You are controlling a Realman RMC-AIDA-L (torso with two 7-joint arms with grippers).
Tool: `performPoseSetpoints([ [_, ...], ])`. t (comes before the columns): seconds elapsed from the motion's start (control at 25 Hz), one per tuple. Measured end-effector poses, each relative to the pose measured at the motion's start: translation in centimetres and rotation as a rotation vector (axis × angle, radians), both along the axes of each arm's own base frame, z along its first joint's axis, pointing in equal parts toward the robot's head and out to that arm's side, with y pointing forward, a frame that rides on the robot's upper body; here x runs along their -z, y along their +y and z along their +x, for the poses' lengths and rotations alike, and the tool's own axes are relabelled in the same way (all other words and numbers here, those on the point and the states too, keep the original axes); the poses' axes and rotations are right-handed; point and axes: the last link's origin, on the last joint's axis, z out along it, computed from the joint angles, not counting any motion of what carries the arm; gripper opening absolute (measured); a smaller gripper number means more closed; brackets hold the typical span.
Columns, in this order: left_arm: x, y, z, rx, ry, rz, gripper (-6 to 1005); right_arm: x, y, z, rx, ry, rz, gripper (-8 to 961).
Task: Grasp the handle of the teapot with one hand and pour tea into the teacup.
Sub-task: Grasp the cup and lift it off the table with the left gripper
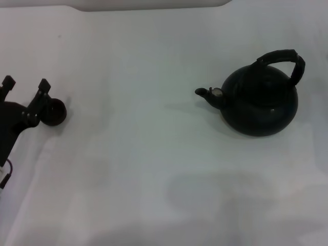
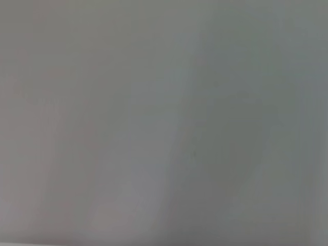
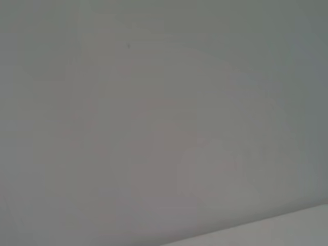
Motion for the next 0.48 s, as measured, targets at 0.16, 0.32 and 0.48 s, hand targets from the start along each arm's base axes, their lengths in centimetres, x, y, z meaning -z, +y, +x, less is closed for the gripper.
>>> performPoseSetpoints([
  [0.16, 0.4, -0.3, -0.1, 0.001, 0.015, -0.029, 861, 0.1, 0.0, 0.0, 0.000, -0.001, -0.006, 879],
  [0.32, 1.0, -0.1, -0.2, -0.006, 0.036, -0.074, 861, 0.4, -0.1, -0.1, 0.000, 0.004, -0.013, 879],
  [0.48, 1.4, 0.2, -0.5, -0.026, 0.050, -0.097, 861, 0.5, -0.2, -0.1, -0.002, 0.006, -0.016, 879],
])
